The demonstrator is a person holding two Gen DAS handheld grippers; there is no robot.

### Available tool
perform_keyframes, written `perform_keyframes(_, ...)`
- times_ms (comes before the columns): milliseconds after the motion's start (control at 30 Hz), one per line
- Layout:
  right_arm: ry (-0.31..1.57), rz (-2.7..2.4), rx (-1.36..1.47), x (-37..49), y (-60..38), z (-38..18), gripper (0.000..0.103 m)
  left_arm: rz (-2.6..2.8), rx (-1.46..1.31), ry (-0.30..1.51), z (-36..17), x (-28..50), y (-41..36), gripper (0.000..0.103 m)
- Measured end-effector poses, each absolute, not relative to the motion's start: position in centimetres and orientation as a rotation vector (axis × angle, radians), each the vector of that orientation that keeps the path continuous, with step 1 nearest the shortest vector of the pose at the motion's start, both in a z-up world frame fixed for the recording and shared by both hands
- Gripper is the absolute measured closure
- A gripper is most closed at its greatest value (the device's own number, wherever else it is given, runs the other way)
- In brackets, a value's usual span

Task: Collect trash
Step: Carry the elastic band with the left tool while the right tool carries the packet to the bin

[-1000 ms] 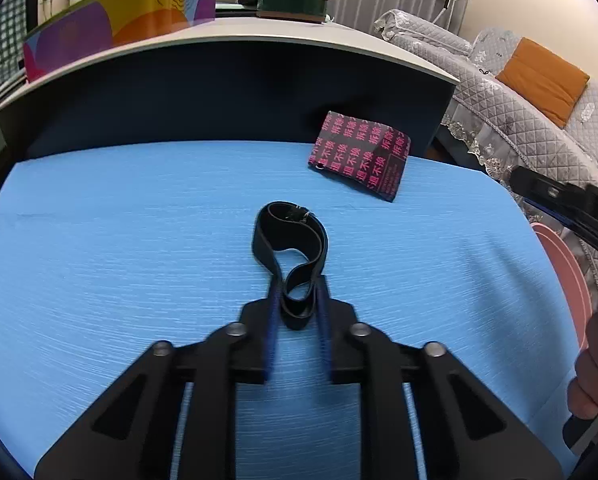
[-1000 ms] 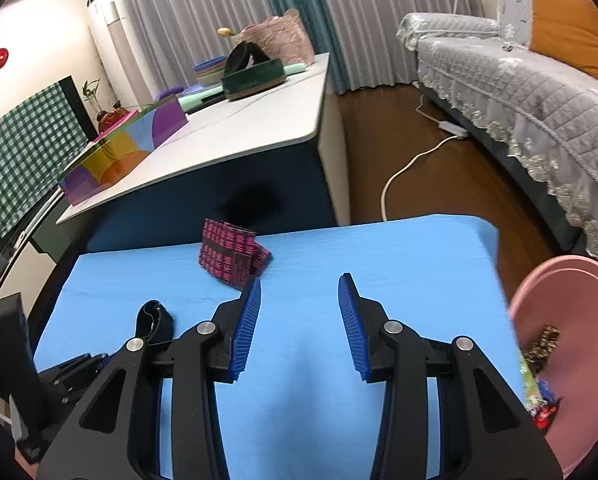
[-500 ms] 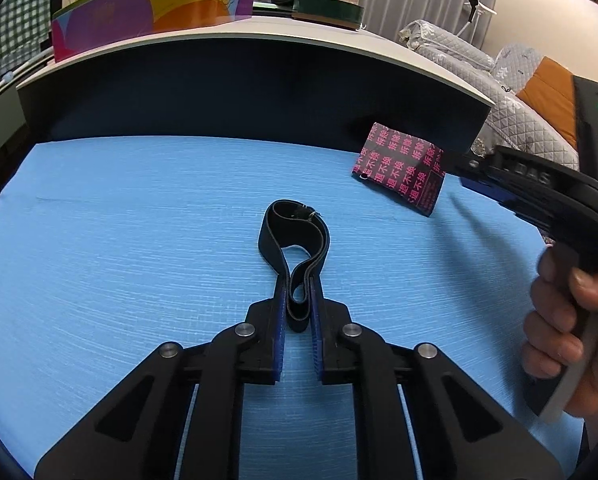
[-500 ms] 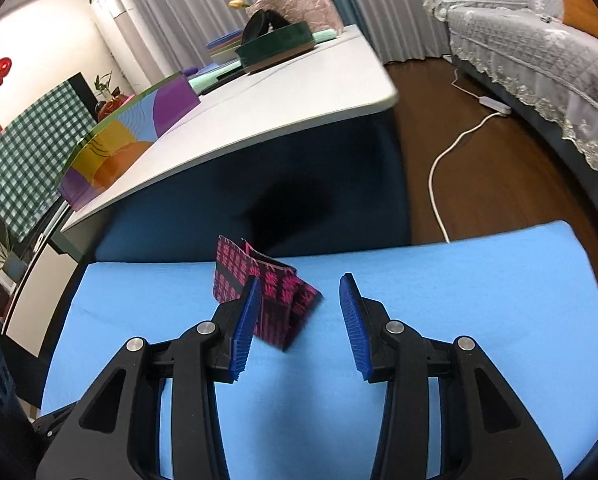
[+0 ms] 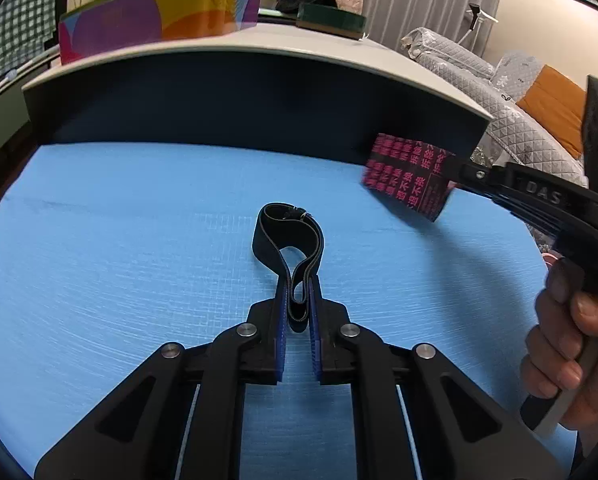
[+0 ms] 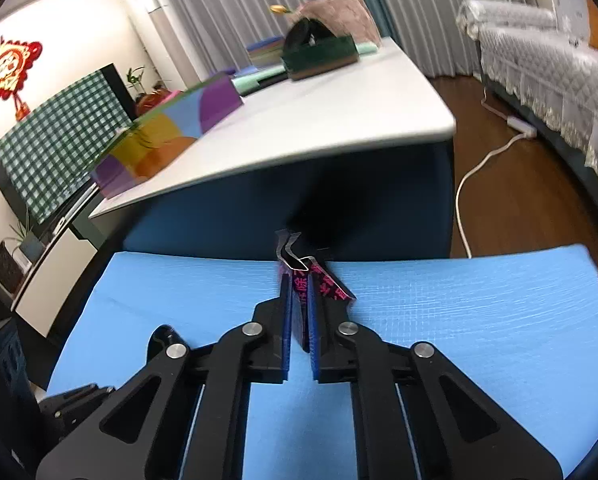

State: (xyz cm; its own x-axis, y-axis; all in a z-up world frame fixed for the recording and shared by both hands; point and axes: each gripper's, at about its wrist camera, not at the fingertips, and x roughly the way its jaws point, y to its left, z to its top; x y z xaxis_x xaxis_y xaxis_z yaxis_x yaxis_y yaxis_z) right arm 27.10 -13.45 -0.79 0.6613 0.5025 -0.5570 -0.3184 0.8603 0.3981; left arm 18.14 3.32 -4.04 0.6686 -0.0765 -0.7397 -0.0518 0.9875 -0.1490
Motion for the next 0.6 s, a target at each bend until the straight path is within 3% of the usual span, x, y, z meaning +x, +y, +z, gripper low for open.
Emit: perform_keyframes(600, 0.638, 0.405, 0.18, 16.7, -16.1, 6.8, 0.098, -0.08, -0.141, 0.722, 1.1, 13.7, 2.6, 0.094)
